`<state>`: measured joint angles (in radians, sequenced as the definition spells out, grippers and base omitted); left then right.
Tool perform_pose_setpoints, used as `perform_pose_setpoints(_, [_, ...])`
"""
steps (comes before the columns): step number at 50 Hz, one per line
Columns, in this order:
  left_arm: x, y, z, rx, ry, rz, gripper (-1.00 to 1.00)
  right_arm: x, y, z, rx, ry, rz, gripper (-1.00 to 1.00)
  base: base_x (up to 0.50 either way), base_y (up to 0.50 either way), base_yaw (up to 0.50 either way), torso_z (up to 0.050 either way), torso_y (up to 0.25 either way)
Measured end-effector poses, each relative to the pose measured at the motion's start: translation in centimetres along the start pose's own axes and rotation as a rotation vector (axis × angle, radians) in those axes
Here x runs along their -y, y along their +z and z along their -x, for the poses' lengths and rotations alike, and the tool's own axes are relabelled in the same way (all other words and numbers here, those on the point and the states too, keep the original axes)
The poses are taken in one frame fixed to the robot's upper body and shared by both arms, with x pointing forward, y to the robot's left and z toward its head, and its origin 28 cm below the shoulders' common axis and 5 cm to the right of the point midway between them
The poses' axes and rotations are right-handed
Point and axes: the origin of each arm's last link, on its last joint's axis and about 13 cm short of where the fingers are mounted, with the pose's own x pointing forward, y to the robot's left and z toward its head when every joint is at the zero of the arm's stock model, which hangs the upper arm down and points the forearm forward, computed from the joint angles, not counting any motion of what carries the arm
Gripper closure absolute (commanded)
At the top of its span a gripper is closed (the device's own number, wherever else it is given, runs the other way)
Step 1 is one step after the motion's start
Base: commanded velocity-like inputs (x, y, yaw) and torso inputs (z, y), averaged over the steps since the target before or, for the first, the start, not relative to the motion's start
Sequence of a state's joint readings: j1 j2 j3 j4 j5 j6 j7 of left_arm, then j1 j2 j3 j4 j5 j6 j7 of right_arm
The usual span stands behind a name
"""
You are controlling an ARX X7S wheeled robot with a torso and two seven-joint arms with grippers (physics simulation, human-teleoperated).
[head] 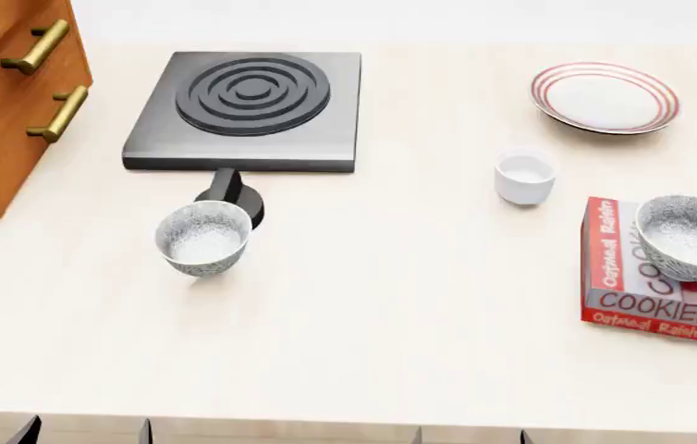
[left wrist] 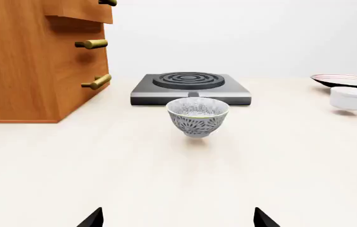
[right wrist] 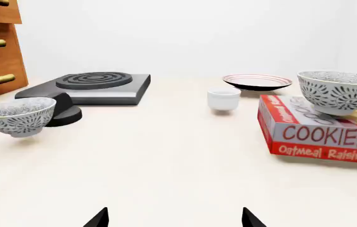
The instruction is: Pick the akita bowl on the cookies box and place it on the plate.
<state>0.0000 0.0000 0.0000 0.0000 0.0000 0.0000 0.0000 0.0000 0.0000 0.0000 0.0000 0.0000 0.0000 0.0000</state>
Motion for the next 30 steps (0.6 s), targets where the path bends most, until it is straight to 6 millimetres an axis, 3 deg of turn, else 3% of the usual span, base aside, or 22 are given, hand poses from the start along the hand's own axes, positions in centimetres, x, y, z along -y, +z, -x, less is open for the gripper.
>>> perform_pose_setpoints(23, [-0.2,0.0,0.0,-0.025,0.034,-0.048,-1.00,-0.2,0.3,0.4,0.036,-0.005,0.020,-1.00,0.00,0.00,0.00,0.000,0.000])
perform_pose_setpoints(30, [-0.3,1.6,-0.3,0.005,0.048,-0.077,-1.00,0.0,1.9,0.4,0.100,-0.014,0.019,-1.00,0.27,0.00,0.00,0.000,0.000])
